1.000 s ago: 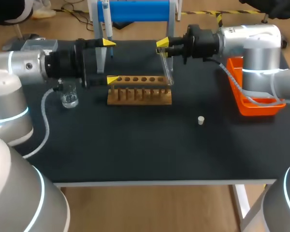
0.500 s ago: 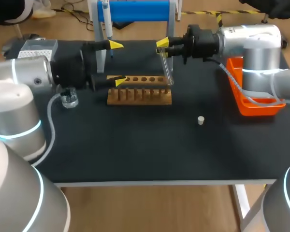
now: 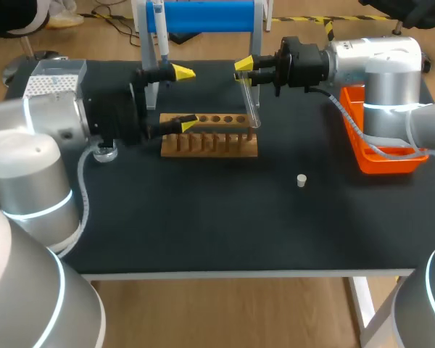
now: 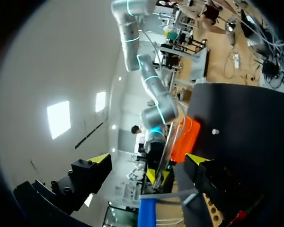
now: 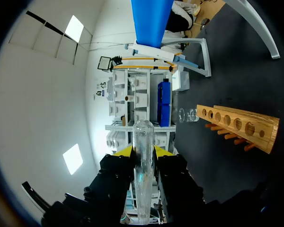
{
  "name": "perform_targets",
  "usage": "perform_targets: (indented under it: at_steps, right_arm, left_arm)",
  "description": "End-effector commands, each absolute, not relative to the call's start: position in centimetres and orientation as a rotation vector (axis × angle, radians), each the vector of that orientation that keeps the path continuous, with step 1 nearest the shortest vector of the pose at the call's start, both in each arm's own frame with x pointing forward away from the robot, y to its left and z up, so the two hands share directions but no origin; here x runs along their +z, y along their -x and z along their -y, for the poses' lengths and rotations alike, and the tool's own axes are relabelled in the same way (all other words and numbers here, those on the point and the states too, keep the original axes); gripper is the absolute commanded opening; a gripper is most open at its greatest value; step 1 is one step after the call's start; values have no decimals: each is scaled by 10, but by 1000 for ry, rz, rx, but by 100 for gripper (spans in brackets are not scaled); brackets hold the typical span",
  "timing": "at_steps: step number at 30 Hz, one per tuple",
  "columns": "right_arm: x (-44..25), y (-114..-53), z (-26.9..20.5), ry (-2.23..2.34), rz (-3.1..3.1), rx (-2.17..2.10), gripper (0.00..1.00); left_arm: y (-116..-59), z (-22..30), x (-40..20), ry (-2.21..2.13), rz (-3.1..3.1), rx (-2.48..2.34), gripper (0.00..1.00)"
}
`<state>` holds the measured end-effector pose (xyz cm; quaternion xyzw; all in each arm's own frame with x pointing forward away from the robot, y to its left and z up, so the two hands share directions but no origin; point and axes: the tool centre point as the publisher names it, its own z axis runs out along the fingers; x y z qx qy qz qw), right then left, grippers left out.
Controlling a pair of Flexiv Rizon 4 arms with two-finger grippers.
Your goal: Invert the test tube, pick up the pipette, mount the tip to pipette, aspirate from beaker and dispense into the tube, eject the tip, return the pipette, and cap with the stopper.
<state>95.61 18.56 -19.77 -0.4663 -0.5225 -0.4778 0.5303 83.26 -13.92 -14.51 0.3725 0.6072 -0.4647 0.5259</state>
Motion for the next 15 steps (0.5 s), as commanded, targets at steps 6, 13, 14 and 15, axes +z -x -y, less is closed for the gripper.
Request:
perform_targets:
  at_steps: [6, 13, 14, 15]
  right_arm:
    - [-196, -956, -185, 1116, 1251, -1138, 0]
    - [-196, -956, -185, 1116, 1251, -1138, 0]
    - [-196, -956, -185, 1116, 1251, -1138, 0]
    - [-196, -956, -185, 1116, 1251, -1138, 0]
  left_arm:
    - [-833, 173, -158, -1106, -1307, -1062, 100]
    - [-836, 191, -162, -1155, -1268, -1066, 100]
    - [-835, 193, -162, -1158, -1260, -1072, 100]
    - [-836, 196, -164, -1161, -1270, -1072, 100]
